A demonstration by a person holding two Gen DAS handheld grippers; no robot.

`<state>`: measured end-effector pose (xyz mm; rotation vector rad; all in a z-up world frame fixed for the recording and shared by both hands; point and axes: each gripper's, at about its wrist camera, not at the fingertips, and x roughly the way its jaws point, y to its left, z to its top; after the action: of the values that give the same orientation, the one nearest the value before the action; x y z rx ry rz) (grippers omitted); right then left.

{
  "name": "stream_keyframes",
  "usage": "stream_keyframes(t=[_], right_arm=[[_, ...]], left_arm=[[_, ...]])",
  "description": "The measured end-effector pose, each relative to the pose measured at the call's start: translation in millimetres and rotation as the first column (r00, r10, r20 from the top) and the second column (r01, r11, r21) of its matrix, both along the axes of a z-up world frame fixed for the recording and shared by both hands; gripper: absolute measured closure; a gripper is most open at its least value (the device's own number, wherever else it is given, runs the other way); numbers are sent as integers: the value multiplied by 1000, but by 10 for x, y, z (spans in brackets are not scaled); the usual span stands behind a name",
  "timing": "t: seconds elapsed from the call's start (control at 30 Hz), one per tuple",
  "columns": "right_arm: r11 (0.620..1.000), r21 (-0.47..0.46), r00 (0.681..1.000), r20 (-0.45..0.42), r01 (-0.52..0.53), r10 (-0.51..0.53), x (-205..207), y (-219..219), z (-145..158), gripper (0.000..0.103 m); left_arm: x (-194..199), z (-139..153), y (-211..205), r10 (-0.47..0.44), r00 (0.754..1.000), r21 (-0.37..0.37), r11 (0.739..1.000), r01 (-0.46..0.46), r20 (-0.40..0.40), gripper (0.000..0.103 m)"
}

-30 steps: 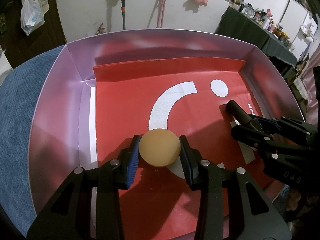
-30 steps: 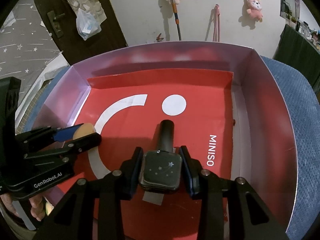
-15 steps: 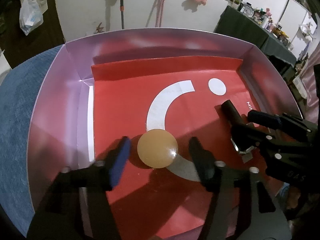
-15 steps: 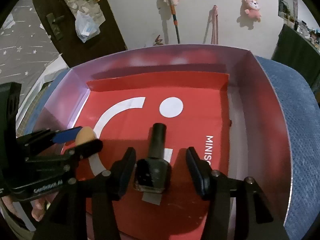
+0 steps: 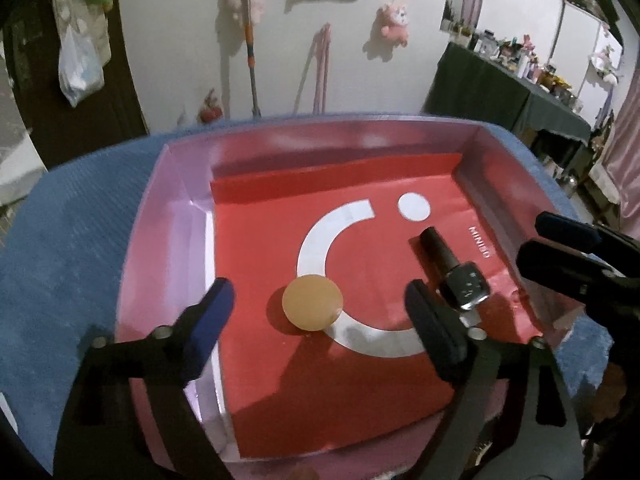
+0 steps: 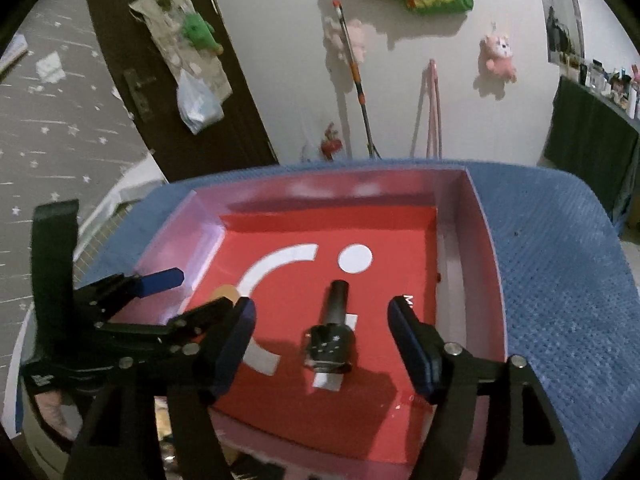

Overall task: Organize rigid objects
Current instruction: 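Open left gripper to release the sponge while right gripper releases the black polish, then withdraw both grippers from the box back toward the remaining items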

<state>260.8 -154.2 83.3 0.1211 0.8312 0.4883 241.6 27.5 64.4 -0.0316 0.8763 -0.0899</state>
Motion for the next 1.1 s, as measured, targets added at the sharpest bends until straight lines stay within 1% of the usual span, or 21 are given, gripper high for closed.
stream_keyframes(t=[0.03, 0.1, 0.13, 0.2, 0.23, 0.27, 0.33, 0.4, 0.5, 0.6, 0.77, 0.87, 0.97, 1.1], right_arm=[[1000, 14, 1000, 13, -2, 2, -44, -10, 44, 25], [1000, 31, 999, 46, -4, 2, -150, -25, 137, 17], [999, 36, 998, 61, -6, 4, -199, -29, 171, 15], [999, 42, 996, 91, -17, 13, -298, -19, 237, 10], [999, 48, 995, 102, -24, 19, -344, -17, 263, 8], [998, 54, 993, 113, -32, 25, -395, -13, 286, 5], [997, 65, 990, 135, -46, 36, -486, -11, 337, 4], [996, 73, 986, 164, -54, 41, -592, -20, 385, 0], [995, 72, 977, 206, -66, 50, -761, -13, 438, 0], [997, 43, 963, 265, -57, 43, -947, -13, 467, 0], [1000, -18, 925, 379, -14, 20, -1303, -5, 475, 0], [999, -48, 910, 414, 10, 10, -1460, -2, 455, 0], [997, -69, 898, 439, 30, 3, -1604, 10, 423, 0], [997, -73, 895, 446, 41, -4, -1709, 16, 376, 0]], left_arm=[[-35, 36, 2, 0, 1000, 0, 1000, 0, 12, 13], [-113, 108, -1, 0, 999, 0, 1000, 0, 40, 13], [-156, 139, 3, 0, 999, 0, 1000, 0, 52, 13], [-236, 181, 19, 1, 998, -7, 1000, -1, 69, 9], [-274, 202, 27, 2, 997, -15, 1000, -1, 75, 4], [-315, 228, 39, 3, 997, -27, 1000, -1, 83, 2], [-401, 266, 63, 7, 995, -51, 999, -2, 100, 2], [-476, 293, 68, 7, 993, -70, 998, 2, 117, 2], [-592, 328, 38, 0, 991, -72, 997, 9, 134, 2], [-710, 354, -13, -2, 987, -59, 998, 12, 161, 1], [-971, 360, -50, 14, 978, -57, 998, -3, 209, 1], [-1110, 346, -70, 17, 975, -50, 999, -6, 221, 1], [-1238, 325, -112, 28, 974, -20, 1000, -24, 223, 1], [-1336, 301, -137, 28, 977, -7, 1000, -27, 213, 1]])
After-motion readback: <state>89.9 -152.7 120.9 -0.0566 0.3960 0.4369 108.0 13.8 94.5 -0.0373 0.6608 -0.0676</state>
